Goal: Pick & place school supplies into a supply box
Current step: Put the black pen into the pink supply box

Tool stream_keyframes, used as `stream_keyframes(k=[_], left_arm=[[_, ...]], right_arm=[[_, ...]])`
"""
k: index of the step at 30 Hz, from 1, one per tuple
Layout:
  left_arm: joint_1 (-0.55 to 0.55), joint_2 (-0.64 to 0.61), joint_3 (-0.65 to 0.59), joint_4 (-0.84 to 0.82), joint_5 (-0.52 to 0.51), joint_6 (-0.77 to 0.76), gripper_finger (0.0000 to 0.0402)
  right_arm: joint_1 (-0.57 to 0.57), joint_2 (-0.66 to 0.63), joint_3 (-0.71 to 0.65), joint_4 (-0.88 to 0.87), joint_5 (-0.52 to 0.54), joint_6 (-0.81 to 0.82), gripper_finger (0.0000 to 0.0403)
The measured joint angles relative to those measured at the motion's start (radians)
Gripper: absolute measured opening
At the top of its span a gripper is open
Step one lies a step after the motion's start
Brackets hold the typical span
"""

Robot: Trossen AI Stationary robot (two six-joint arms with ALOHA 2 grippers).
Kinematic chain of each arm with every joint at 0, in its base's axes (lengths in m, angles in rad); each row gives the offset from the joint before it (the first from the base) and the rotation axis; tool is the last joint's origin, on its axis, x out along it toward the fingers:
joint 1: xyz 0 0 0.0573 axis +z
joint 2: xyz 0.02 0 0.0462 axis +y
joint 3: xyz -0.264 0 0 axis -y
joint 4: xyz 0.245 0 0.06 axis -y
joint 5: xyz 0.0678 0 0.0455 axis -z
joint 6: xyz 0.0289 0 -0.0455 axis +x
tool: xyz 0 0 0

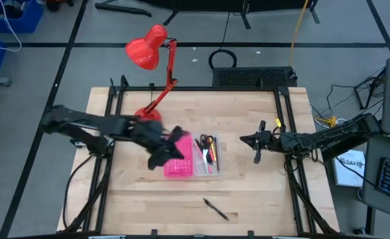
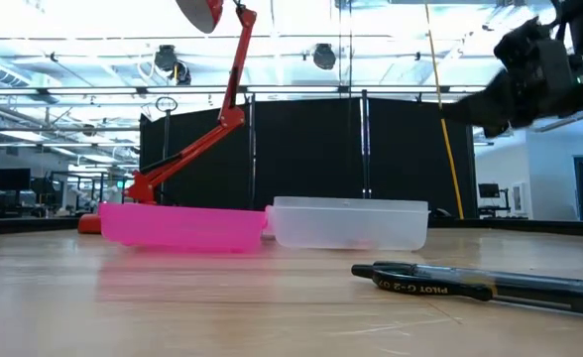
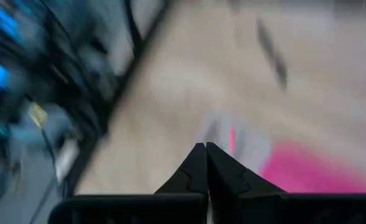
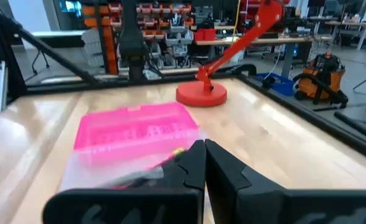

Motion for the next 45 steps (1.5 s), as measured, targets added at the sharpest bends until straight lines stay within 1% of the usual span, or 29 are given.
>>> stream_keyframes(k=[1,3,5,8,11,15,17,20,25,27,28,30,33,39,40,43,45], left_arm=[[-0.001,-0.056,-0.076,0.107,0.050,-0.045,0.0003],[-0.010,-0.168,-0.218,0.283,0.067,-0.140,0.0003],[-0.024,-0.284,-0.344,0.396,0.033,-0.247,0.0003],[-0.067,-0.450,-0.496,0.586,-0.049,-0.448,0.0002],[-0.119,-0.593,-0.628,0.661,-0.151,-0.557,0.0002],[-0.160,-0.722,-0.788,0.698,-0.267,-0.603,0.0001],[-0.174,-0.759,-0.879,0.808,-0.300,-0.576,0.0001],[-0.162,-0.765,-1.028,1.035,-0.328,-0.517,0.0001],[-0.119,-0.764,-1.218,1.297,-0.333,-0.523,0.0001],[-0.106,-0.765,-1.281,1.377,-0.366,-0.545,0.0001],[-0.103,-0.764,-1.297,1.388,-0.388,-0.562,0.0001],[-0.100,-0.778,-1.286,1.342,-0.417,-0.602,0.0001],[-0.107,-0.804,-1.284,1.331,-0.388,-0.627,0.0001],[-0.141,-0.885,-1.282,1.333,-0.386,-0.631,0.0001],[-0.152,-0.905,-1.279,1.331,-0.387,-0.623,0.0001],[-0.199,-0.974,-1.262,1.298,-0.390,-0.580,0.0000],[-0.228,-1.035,-1.247,1.221,-0.425,-0.550,0.0000]], right_arm=[[0.000,0.000,-0.013,0.002,0.000,0.000,0.0000],[0.000,0.002,-0.035,0.012,0.001,0.002,0.0000],[0.000,-0.002,-0.053,0.027,0.001,0.021,0.0000],[0.000,0.001,-0.065,0.020,0.001,0.082,0.0000],[0.000,-0.001,-0.069,0.021,0.002,0.079,0.0000],[-0.001,0.000,-0.070,0.019,0.007,0.069,0.0000],[-0.001,-0.001,-0.070,0.025,0.005,0.053,0.0000],[-0.001,0.000,-0.071,0.021,0.005,0.050,0.0000],[-0.001,0.000,-0.071,0.047,0.006,0.038,0.0000],[-0.001,-0.001,-0.071,0.061,0.006,0.021,0.0000],[-0.001,-0.001,-0.071,0.064,0.006,0.016,0.0000],[-0.001,0.000,-0.072,0.069,0.006,0.015,0.0000],[-0.001,0.000,-0.072,0.072,0.004,0.007,0.0000],[0.000,-0.001,-0.073,0.118,-0.002,-0.008,0.0000],[0.000,-0.001,-0.073,0.132,-0.014,-0.008,0.0000],[0.000,-0.025,-0.073,0.136,-0.113,-0.040,0.0000],[0.000,-0.067,-0.072,0.143,-0.132,-0.044,0.0000]])
